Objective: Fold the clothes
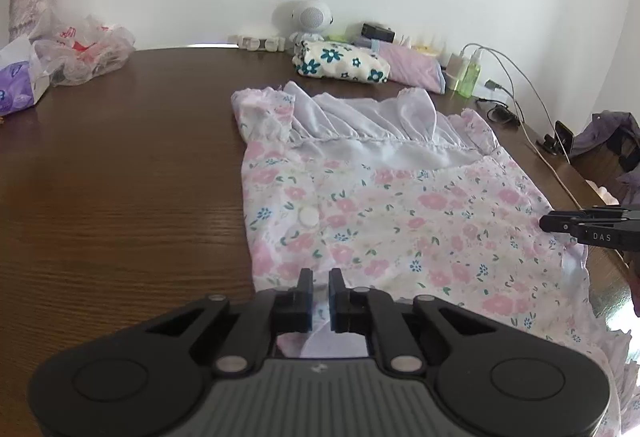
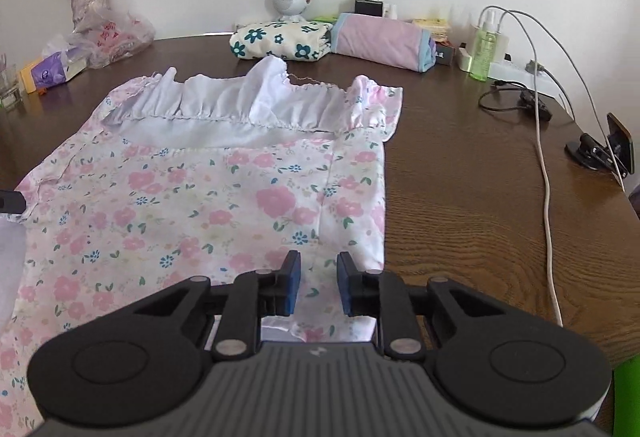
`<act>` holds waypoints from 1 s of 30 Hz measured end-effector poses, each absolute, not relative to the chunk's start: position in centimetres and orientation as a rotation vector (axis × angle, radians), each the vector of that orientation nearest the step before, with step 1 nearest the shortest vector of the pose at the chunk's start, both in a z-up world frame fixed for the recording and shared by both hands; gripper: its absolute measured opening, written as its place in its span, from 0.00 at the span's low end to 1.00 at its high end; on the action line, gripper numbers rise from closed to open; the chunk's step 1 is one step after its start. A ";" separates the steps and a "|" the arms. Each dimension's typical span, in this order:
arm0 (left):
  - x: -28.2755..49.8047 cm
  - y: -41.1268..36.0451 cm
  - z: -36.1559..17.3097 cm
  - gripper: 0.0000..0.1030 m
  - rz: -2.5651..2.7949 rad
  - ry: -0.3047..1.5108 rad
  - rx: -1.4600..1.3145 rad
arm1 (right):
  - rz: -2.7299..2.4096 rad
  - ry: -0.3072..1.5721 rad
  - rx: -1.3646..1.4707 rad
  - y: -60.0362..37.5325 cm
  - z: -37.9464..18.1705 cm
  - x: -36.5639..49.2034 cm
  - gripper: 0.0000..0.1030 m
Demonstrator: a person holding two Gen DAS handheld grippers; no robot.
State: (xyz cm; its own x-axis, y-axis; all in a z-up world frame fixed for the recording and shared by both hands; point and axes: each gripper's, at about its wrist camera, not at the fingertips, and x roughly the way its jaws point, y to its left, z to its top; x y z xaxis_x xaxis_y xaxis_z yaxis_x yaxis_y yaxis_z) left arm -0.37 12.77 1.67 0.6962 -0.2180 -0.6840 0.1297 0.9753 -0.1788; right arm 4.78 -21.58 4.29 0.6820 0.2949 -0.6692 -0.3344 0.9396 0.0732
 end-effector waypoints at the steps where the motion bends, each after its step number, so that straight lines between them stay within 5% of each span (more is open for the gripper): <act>1: -0.5 13.4 1.7 0.06 -0.193 0.788 -0.144 | 0.351 0.740 -0.047 -21.9 4.4 4.9 0.20; 7: 4.2 14.6 4.7 0.37 -0.179 0.716 -0.123 | 0.348 0.712 -0.025 -22.5 5.3 7.1 0.20; 14: 14.6 12.4 2.8 0.38 -0.082 0.820 0.088 | 0.311 0.776 -0.020 -21.6 4.3 15.9 0.21; 17: 15.6 13.5 1.9 0.33 -0.128 0.820 0.003 | 0.307 0.779 -0.035 -22.1 4.2 17.9 0.51; 18: 15.7 13.7 1.8 0.25 -0.117 0.813 -0.006 | 0.313 0.781 -0.039 -22.0 4.0 18.3 0.52; 19: 15.9 13.8 1.7 0.02 -0.102 0.807 -0.011 | 0.318 0.782 -0.042 -21.9 3.9 18.6 0.45; 20: 15.9 13.8 1.7 0.02 -0.097 0.801 -0.017 | 0.324 0.783 -0.045 -21.8 3.7 19.0 0.39; 21: 15.9 13.8 1.6 0.02 -0.094 0.794 -0.023 | 0.330 0.785 -0.049 -21.7 3.5 19.3 0.17; 22: 15.9 13.7 1.6 0.02 -0.089 0.783 -0.019 | 0.335 0.786 -0.052 -21.6 3.4 19.6 0.12; 27: 17.6 12.5 1.5 0.03 -0.010 0.746 0.009 | 0.322 0.771 -0.111 -21.0 2.7 21.3 0.12; 30: 16.6 12.3 3.1 0.06 -0.001 0.723 0.031 | 0.266 0.750 -0.163 -21.1 4.2 20.5 0.28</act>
State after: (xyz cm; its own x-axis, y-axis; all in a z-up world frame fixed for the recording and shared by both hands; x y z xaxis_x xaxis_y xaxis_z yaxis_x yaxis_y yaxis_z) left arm 16.61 12.32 3.13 0.7498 0.0104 -0.6616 0.0113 0.9995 0.0285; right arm 20.52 -21.14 4.24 0.7007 0.1794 -0.6905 -0.2953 0.9540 -0.0517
